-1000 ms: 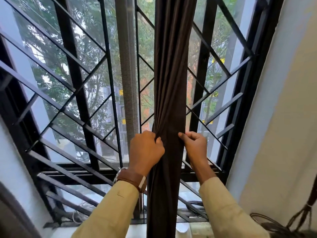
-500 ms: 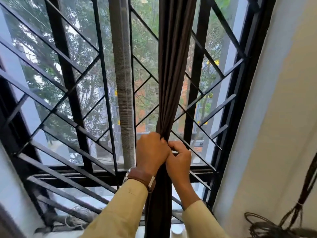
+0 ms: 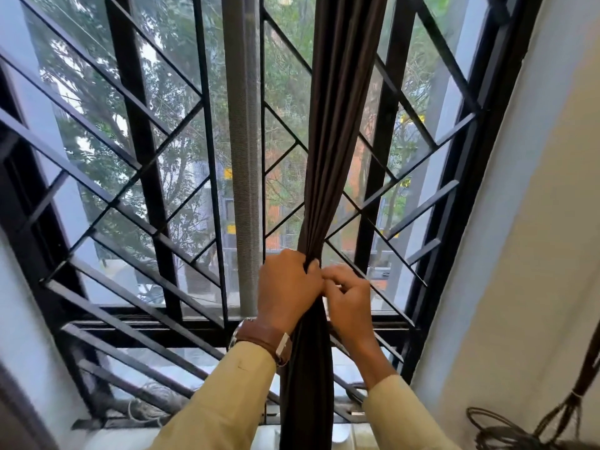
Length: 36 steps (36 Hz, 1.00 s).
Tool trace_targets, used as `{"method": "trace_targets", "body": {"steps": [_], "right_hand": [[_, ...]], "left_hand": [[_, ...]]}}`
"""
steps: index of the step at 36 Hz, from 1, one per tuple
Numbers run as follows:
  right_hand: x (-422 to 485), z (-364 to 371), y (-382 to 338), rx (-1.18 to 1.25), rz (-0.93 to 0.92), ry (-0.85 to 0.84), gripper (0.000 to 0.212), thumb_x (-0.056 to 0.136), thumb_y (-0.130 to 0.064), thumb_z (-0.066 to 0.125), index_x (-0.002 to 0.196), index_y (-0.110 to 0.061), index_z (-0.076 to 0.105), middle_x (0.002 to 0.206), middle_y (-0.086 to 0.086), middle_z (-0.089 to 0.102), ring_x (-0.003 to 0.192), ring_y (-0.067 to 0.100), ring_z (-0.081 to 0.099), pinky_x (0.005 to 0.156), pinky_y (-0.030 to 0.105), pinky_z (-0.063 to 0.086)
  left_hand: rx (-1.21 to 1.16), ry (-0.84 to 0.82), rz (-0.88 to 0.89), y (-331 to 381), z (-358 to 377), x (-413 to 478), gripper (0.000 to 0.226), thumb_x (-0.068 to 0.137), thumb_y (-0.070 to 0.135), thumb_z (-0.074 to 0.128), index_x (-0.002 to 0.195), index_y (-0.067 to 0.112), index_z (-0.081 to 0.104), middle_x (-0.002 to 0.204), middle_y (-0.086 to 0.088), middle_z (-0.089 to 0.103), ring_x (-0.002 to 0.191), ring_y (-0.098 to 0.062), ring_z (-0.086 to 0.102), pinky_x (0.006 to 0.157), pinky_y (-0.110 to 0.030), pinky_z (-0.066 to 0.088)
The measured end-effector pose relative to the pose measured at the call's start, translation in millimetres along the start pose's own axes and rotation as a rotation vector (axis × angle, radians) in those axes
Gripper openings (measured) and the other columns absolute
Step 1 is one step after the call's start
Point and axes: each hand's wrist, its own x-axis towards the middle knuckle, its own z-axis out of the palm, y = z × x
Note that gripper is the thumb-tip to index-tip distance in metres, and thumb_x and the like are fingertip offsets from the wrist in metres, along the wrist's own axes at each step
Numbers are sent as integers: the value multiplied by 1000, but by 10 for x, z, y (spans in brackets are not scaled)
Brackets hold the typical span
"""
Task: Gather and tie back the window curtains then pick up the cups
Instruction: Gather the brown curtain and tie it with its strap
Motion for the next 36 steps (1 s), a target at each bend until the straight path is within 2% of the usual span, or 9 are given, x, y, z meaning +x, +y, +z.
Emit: {"method": "trace_targets", "body": {"steps": [4, 6, 10, 12, 17, 24, 27, 30, 36], "right_hand": [[202, -76, -37, 17, 69, 83, 32, 84, -3, 60, 70, -27, 75, 76, -7, 70, 74, 8, 64, 71, 35, 53], [397, -96, -57, 72, 139, 102, 29, 87, 4, 56, 93, -16, 75, 91, -3, 71, 82, 6, 64, 75, 30, 51], [759, -162, -125, 92, 215, -98, 46, 88, -6, 50, 132, -7, 60, 122, 5, 67, 101, 14, 62, 82, 27, 49], [854, -171, -186, 68, 196, -199, 38, 93, -1, 46, 127, -7, 62, 113, -1, 71, 98, 10, 65, 85, 30, 51], [974, -137, -288, 96, 232, -319, 29, 98, 3, 42, 93, -9, 68, 72, -13, 73, 65, 0, 65, 62, 17, 48], [959, -117, -302, 82, 228, -311, 27, 96, 2, 46, 101, -8, 71, 100, 12, 71, 87, 19, 67, 73, 30, 52], [971, -151, -323, 148, 278, -291, 32, 98, -3, 43, 90, -10, 74, 94, 13, 71, 89, 24, 65, 79, 40, 52], [996, -194, -328, 119, 274, -327, 28, 100, -4, 43, 98, -2, 71, 95, 20, 68, 90, 33, 64, 90, 55, 51], [1003, -240, -410, -13, 182, -460, 30, 98, 2, 49, 108, -12, 73, 102, 12, 72, 86, 20, 68, 75, 35, 59]], "left_hand": [[74, 28, 80, 38, -45, -84, 31, 86, 33, 57, 60, 17, 56, 58, 1, 52, 50, -12, 41, 48, -27, 32], [104, 36, 122, 61, -65, -133, 29, 87, 33, 57, 65, 15, 61, 64, -5, 58, 57, -19, 46, 53, -27, 29], [148, 51, 181, 63, -93, -203, 30, 88, 34, 55, 70, 11, 63, 70, -8, 64, 68, -28, 59, 55, -29, 26], [131, 62, 197, 61, -102, -221, 30, 87, 34, 56, 72, 10, 65, 70, -9, 64, 68, -30, 60, 54, -29, 26], [110, 61, 231, 61, -88, -260, 30, 85, 33, 57, 68, 9, 63, 66, -12, 63, 64, -32, 59, 53, -30, 35], [94, 53, 248, 82, -101, -282, 29, 86, 33, 56, 69, 11, 64, 66, -9, 63, 63, -29, 60, 53, -31, 41], [96, 49, 256, 90, -102, -293, 29, 86, 33, 55, 69, 12, 64, 66, -8, 63, 63, -28, 59, 53, -31, 41], [78, 25, 247, 90, -102, -299, 29, 87, 33, 53, 68, 13, 62, 65, -8, 62, 62, -27, 60, 54, -34, 48], [69, 15, 252, 90, -100, -308, 28, 88, 33, 53, 70, 13, 62, 65, -8, 61, 61, -27, 59, 52, -33, 48]]}}
